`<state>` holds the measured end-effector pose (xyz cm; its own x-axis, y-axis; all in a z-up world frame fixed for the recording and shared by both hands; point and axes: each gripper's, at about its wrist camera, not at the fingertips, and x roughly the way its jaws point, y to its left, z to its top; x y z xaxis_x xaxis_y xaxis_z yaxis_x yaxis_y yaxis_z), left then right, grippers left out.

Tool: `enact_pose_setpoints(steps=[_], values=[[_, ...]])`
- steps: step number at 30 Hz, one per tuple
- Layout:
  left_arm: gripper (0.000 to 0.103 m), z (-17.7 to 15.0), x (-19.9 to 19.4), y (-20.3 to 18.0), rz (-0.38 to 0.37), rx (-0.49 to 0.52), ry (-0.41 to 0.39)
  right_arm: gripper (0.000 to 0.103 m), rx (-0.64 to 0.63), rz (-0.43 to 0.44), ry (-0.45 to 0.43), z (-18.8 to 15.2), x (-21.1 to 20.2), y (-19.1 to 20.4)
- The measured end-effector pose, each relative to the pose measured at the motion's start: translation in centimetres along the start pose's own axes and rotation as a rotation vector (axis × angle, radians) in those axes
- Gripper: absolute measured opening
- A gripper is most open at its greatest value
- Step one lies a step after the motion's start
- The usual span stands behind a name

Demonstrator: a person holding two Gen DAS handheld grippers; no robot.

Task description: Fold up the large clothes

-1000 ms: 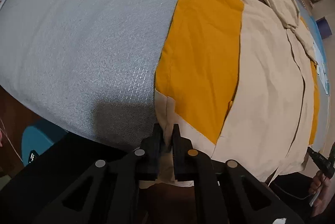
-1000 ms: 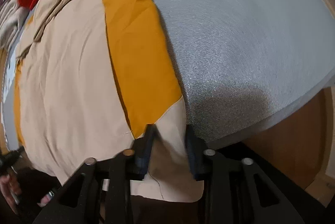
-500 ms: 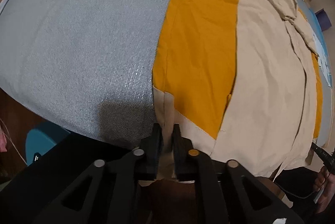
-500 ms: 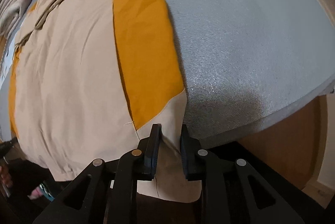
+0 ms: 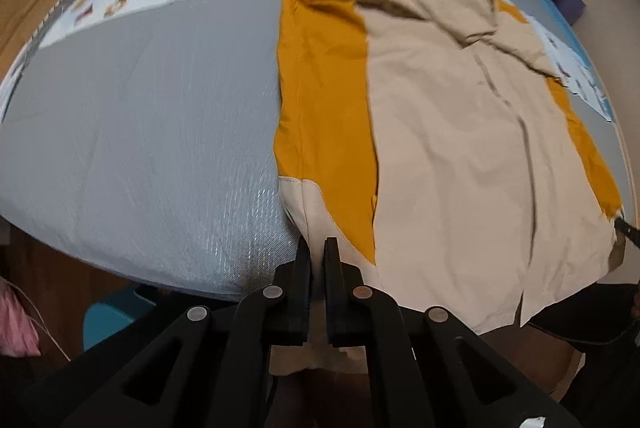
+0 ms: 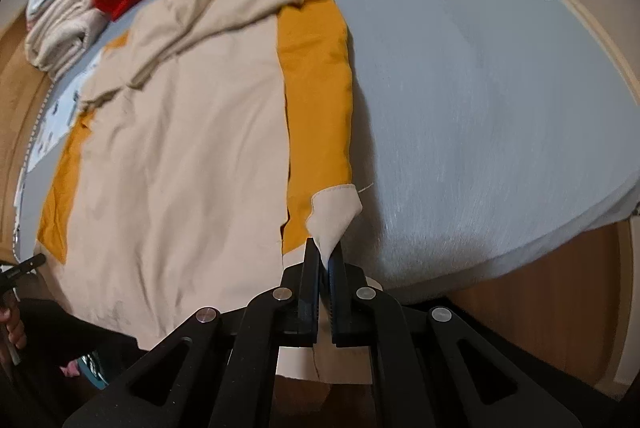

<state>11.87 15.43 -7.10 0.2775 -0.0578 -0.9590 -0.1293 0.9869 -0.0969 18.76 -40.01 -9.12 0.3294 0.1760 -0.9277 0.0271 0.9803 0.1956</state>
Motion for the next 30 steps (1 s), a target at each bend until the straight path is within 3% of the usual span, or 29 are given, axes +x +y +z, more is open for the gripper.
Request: enact_pose_setpoints(steps=[12, 19, 30], values=[[0.002, 0.4, -6.0, -0.2, -0.066, 0.055, -0.122, 0.004, -0.006, 0.106, -0.181, 1.1, -6.7, 3.2], [0.002, 0.2, -10.8, 0.7, -0.195, 0.078, -0.173, 0.003, -0.005, 0.184, -0.253, 0.6, -11.7, 2.7], [0.001, -3.7, -18.4, 4.8, -0.318, 0.068, -0.208, 0.003, 0.025, 0.258, -0.305, -5.5, -19.8, 0.3]])
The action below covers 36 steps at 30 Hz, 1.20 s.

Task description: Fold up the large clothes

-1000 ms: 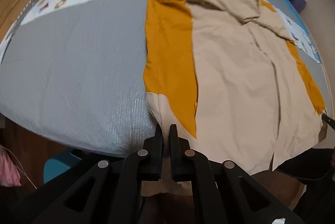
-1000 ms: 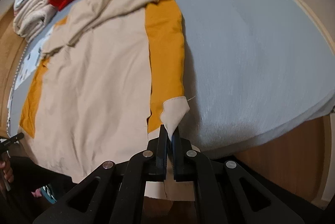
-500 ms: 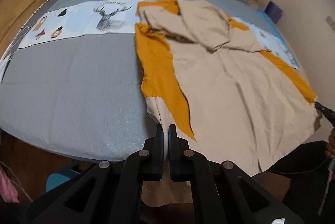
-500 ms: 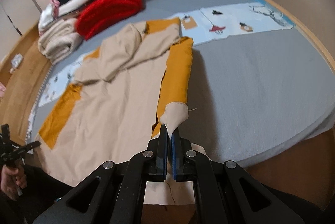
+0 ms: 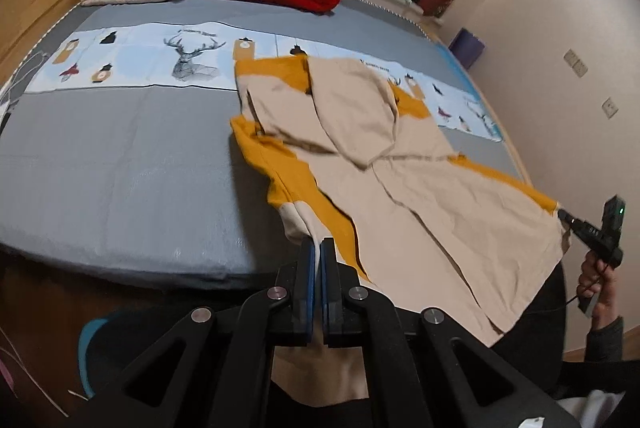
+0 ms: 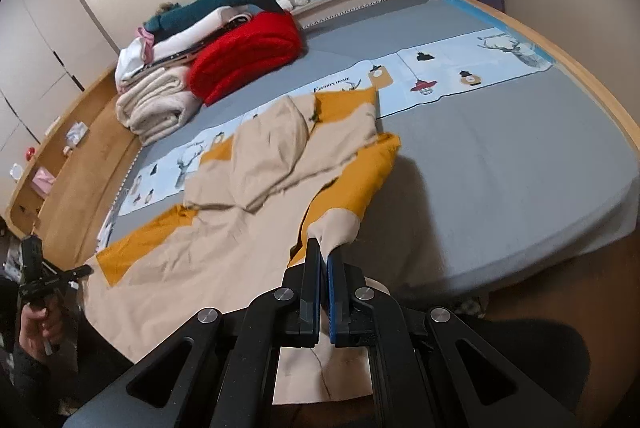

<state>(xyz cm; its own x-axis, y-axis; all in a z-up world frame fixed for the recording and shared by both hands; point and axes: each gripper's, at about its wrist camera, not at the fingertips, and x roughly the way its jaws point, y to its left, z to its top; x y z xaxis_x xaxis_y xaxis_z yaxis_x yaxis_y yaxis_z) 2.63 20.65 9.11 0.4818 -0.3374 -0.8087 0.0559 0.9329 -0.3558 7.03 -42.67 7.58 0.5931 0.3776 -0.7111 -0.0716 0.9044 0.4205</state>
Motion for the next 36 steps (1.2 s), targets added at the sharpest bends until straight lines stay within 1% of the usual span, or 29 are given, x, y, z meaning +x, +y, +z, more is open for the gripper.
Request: enact_pose_setpoints(steps=[3, 5, 7, 9, 12, 14, 15, 16, 17, 18, 19, 20, 21, 22, 23, 24, 25, 27, 28, 31, 33, 36], values=[[0.0, 0.0, -1.0, 1.1, -0.013, -0.043, -0.008, 0.003, 0.042, 0.013, -0.015, -0.4, -1.4, -0.8], [0.0, 0.7, -0.7, 1.5, 0.001, -0.055, -0.016, 0.003, 0.059, 0.02, -0.025, -0.1, -1.4, -1.3], [0.0, 2.1, 0.1, 2.0, 0.013, -0.065, -0.024, 0.003, 0.058, 0.008, -0.025, 0.7, -0.7, -1.6], [0.0, 4.0, 1.7, 2.5, -0.016, -0.066, -0.033, 0.003, 0.067, 0.02, -0.025, 2.2, 0.9, -2.1], [0.0, 6.3, 5.4, 3.4, -0.003, -0.085, 0.01, 0.003, 0.077, 0.003, -0.017, 4.7, 4.1, -2.6], [0.0, 6.9, 8.9, 4.1, -0.002, -0.125, 0.079, 0.003, 0.097, -0.015, -0.009, 6.3, 5.8, -2.9], [0.0, 6.8, 10.6, 3.9, 0.02, -0.12, 0.114, 0.003, 0.103, -0.01, -0.012, 7.0, 6.4, -3.0], [0.0, 6.4, 12.2, 3.6, 0.043, -0.105, 0.145, 0.003, 0.101, -0.007, -0.017, 7.6, 6.8, -2.9], [0.0, 5.8, 13.8, 3.4, 0.055, -0.119, 0.174, 0.003, 0.095, -0.01, -0.019, 8.0, 7.2, -2.9], [0.0, 5.1, 14.7, 3.5, 0.056, -0.148, 0.196, 0.003, 0.094, -0.013, -0.016, 8.4, 7.6, -2.8], [0.0, 4.0, 16.4, 3.5, 0.053, -0.195, 0.247, 0.003, 0.095, -0.01, -0.01, 8.6, 7.9, -2.8], [0.006, 3.0, 17.7, 3.3, 0.055, -0.217, 0.298, 0.003, 0.093, -0.008, -0.003, 8.7, 8.3, -2.8], [0.016, 1.7, 18.9, 3.0, 0.072, -0.239, 0.345, 0.003, 0.088, -0.009, 0.0, 8.8, 8.6, -2.7], [0.022, 0.6, 19.5, 2.8, 0.088, -0.258, 0.361, 0.003, 0.084, -0.011, 0.002, 8.8, 8.8, -2.8], [0.035, -0.1, 19.8, 2.7, 0.091, -0.273, 0.366, 0.003, 0.084, -0.011, 0.003, 8.9, 9.0, -2.9], [0.046, -1.3, 20.2, 2.5, 0.091, -0.296, 0.38, 0.003, 0.085, -0.009, 0.003, 8.9, 9.1, -3.1], [0.048, -2.6, 20.9, 2.3, 0.089, -0.319, 0.4, 0.003, 0.085, -0.01, 0.003, 8.9, 9.1, -3.1], [0.048, -4.6, 22.1, 2.2, 0.089, -0.356, 0.428, 0.003, 0.09, -0.005, -0.001, 8.9, 9.3, -3.4], [0.048, -5.6, 22.9, 2.5, 0.094, -0.394, 0.445, 0.003, 0.09, -0.004, -0.001, 8.8, 9.4, -3.5], [0.048, -7.8, 24.8, 3.1, 0.104, -0.474, 0.497, 0.003, 0.087, -0.009, 0.002, 8.7, 9.6, -3.8], [0.048, -8.6, 25.3, 2.8, 0.119, -0.461, 0.514, 0.003, 0.089, -0.007, 0.003, 8.6, 9.8, -4.2], [0.047, -9.8, 25.9, 1.9, 0.094, -0.436, 0.541, 0.003, 0.089, -0.01, 0.004, 8.6, 9.8, -4.3]])
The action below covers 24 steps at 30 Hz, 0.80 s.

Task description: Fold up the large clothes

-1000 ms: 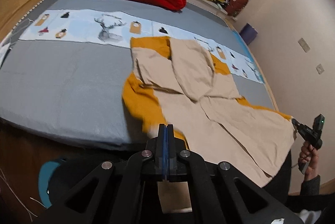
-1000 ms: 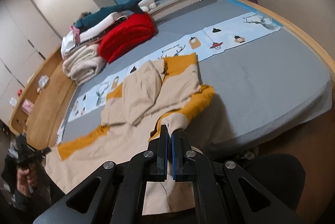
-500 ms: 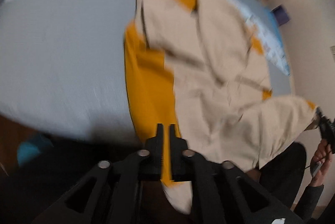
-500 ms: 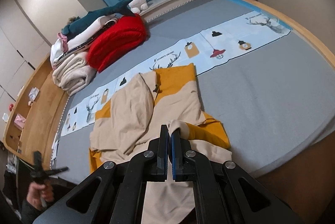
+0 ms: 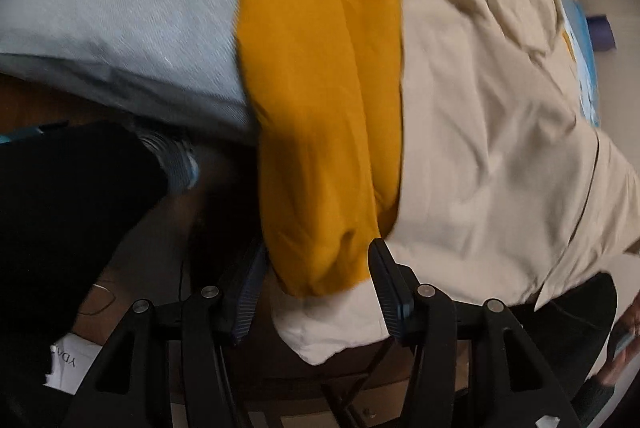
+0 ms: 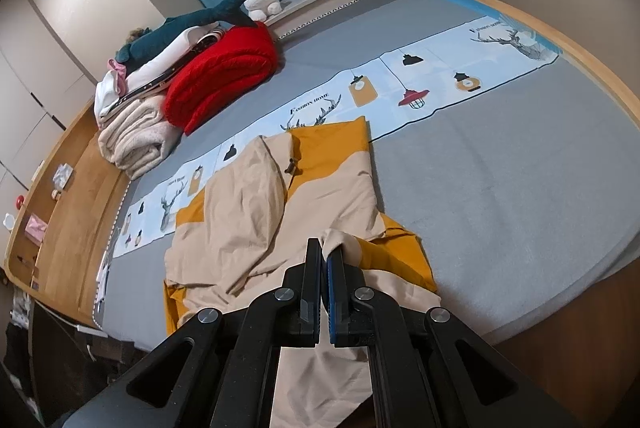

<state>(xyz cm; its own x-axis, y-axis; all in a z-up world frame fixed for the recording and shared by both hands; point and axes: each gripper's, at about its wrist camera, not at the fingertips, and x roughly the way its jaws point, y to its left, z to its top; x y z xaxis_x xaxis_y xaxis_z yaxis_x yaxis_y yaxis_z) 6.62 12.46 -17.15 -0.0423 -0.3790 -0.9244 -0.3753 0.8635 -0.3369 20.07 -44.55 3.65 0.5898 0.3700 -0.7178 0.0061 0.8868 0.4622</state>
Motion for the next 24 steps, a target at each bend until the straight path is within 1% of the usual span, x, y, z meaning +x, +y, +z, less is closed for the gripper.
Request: enact_pose_setpoints(steps=[1, 2, 4, 6, 8, 9, 12, 13, 14, 16, 17, 18, 19, 22, 24], values=[[0.047, -0.2, 0.3, 0.0, 0.004, 0.002, -0.002, 0.003, 0.002, 0.0, 0.0, 0.0, 0.0, -0.1], [0.044, -0.3, 0.5, 0.1, 0.012, -0.001, -0.009, 0.003, 0.003, 0.0, 0.0, -0.1, 0.0, -0.3], [0.033, -0.3, 0.8, 0.2, 0.022, -0.006, -0.029, 0.003, 0.007, -0.004, 0.0, -0.2, 0.1, -0.7], [0.012, -0.2, 1.2, -0.2, 0.036, 0.019, -0.034, 0.003, 0.007, -0.009, -0.001, -0.4, 0.1, -0.9], [0.004, -0.4, 1.3, -0.7, 0.041, 0.052, -0.046, 0.003, 0.006, -0.017, 0.001, -0.6, 0.1, -1.1], [0.002, -0.6, 0.8, -1.0, 0.047, 0.068, -0.064, 0.003, 0.006, -0.02, 0.002, -0.7, 0.1, -1.2], [0.001, -1.3, -1.2, -1.7, 0.028, 0.1, -0.101, 0.003, -0.001, -0.032, 0.006, -1.0, -0.1, -1.4], [0.0, -1.5, -2.5, -1.6, 0.018, 0.108, -0.114, 0.003, -0.006, -0.035, 0.007, -1.1, -0.2, -1.4], [0.0, -1.5, -3.6, -1.5, 0.002, 0.111, -0.124, 0.003, -0.012, -0.038, 0.008, -1.2, -0.4, -1.4], [0.0, -1.4, -6.6, -1.3, -0.052, 0.115, -0.153, 0.003, -0.029, -0.043, 0.013, -1.3, -0.8, -1.4], [0.0, -0.9, -8.5, -1.2, -0.085, 0.122, -0.169, 0.003, -0.038, -0.045, 0.016, -1.3, -1.0, -1.4], [0.0, -0.5, -9.6, -1.1, -0.103, 0.126, -0.182, 0.003, -0.046, -0.047, 0.02, -1.3, -1.1, -1.4], [0.0, 0.3, -11.8, -0.8, -0.133, 0.138, -0.208, 0.003, -0.05, -0.045, 0.022, -1.1, -1.2, -1.3], [0.0, 3.4, -15.6, -0.4, -0.168, 0.158, -0.259, 0.003, -0.066, -0.038, 0.028, -0.4, -0.8, -0.9], [0.0, 5.7, -17.3, -0.3, -0.191, 0.151, -0.293, 0.003, -0.085, -0.042, 0.03, 0.7, 0.1, -0.4]])
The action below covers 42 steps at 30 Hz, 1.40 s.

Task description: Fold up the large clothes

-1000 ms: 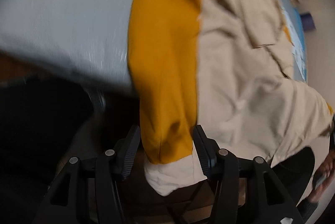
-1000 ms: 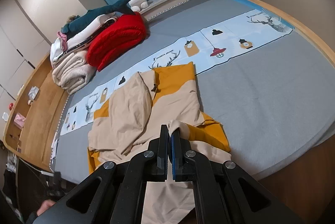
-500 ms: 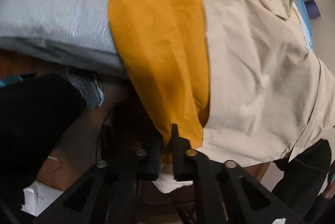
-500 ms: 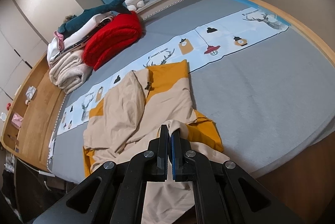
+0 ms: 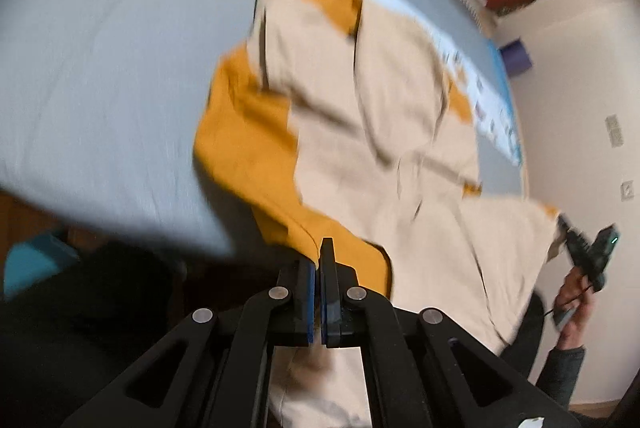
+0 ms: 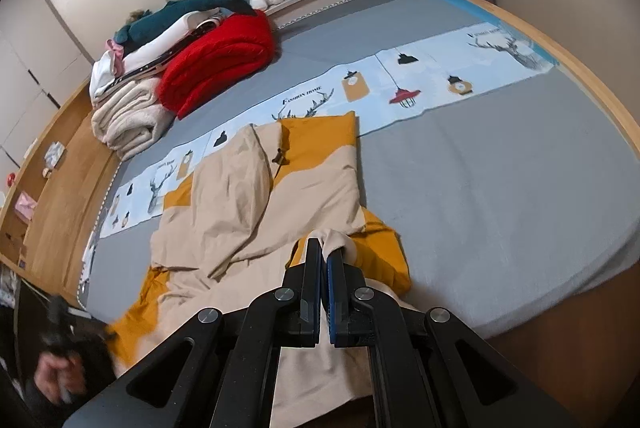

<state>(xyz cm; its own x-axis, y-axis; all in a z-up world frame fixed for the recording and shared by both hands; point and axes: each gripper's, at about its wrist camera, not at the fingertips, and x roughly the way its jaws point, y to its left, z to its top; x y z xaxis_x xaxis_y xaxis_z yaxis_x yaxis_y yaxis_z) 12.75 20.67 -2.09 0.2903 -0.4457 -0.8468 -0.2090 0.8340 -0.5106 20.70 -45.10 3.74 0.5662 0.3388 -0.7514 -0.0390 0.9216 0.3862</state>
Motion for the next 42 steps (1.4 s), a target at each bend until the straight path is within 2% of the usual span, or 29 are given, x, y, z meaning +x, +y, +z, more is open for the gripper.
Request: enact_pose_setpoints(steps=[5, 8, 10, 12, 14, 15, 17, 19, 21, 24, 26, 30, 32, 34, 37, 40, 42], values=[[0.0, 9.5, 1.4, 1.6, -0.025, -0.069, -0.064, 0.003, -0.005, 0.003, -0.004, 4.8, 4.5, 1.2], [0.001, 14.3, 4.3, 3.1, -0.051, -0.102, -0.065, 0.003, 0.007, -0.041, -0.001, 8.0, 9.1, 1.5], [0.001, 17.0, 6.9, 4.6, -0.067, -0.17, -0.05, 0.004, 0.03, -0.064, 0.011, 9.7, 11.9, 1.2], [0.007, 18.1, 7.8, 6.5, -0.108, -0.233, -0.054, 0.006, 0.081, -0.076, 0.023, 10.9, 14.7, 0.4], [0.009, 18.1, 7.8, 8.5, -0.1, -0.328, -0.065, 0.01, 0.101, -0.086, 0.024, 11.2, 16.3, -0.4], [0.012, 18.4, 7.4, 8.9, -0.11, -0.349, -0.076, 0.014, 0.09, -0.101, 0.02, 11.2, 16.7, -0.6], [0.018, 18.2, 5.5, 9.4, -0.146, -0.354, -0.14, 0.014, 0.066, -0.148, 0.016, 11.2, 16.9, -0.9], [0.019, 18.1, 4.4, 9.6, -0.113, -0.332, -0.175, 0.014, 0.068, -0.15, -0.023, 11.3, 16.1, -1.3], [0.019, 17.9, 4.2, 9.8, -0.072, -0.312, -0.176, 0.017, 0.091, -0.155, -0.044, 11.1, 15.5, -2.1], [0.019, 17.2, 4.5, 9.6, -0.009, -0.265, -0.143, 0.022, 0.107, -0.163, -0.002, 10.3, 15.8, -2.9], [0.023, 16.6, 5.2, 8.9, 0.039, -0.21, -0.111, 0.023, 0.111, -0.146, 0.036, 9.6, 16.3, -3.2], [0.039, 15.5, 6.9, 5.9, 0.123, -0.036, -0.059, 0.029, 0.097, -0.149, 0.12, 8.0, 18.1, -3.5], [0.04, 15.4, 7.7, 4.5, 0.162, 0.046, -0.061, 0.03, 0.099, -0.132, 0.146, 7.4, 18.8, -3.7], [0.043, 15.1, 8.2, 2.4, 0.214, 0.17, -0.111, 0.038, 0.103, -0.135, 0.166, 6.9, 19.6, -3.9], [0.046, 15.0, 9.5, 0.8, 0.287, 0.287, -0.156, 0.041, 0.116, -0.136, 0.192, 6.5, 21.0, -4.5], [0.047, 15.5, 11.5, 0.0, 0.352, 0.364, -0.151, 0.046, 0.121, -0.152, 0.217, 6.2, 22.5, -5.0], [0.047, 16.2, 12.1, -0.4, 0.364, 0.378, -0.155, 0.047, 0.121, -0.163, 0.241, 6.1, 23.7, -5.5]])
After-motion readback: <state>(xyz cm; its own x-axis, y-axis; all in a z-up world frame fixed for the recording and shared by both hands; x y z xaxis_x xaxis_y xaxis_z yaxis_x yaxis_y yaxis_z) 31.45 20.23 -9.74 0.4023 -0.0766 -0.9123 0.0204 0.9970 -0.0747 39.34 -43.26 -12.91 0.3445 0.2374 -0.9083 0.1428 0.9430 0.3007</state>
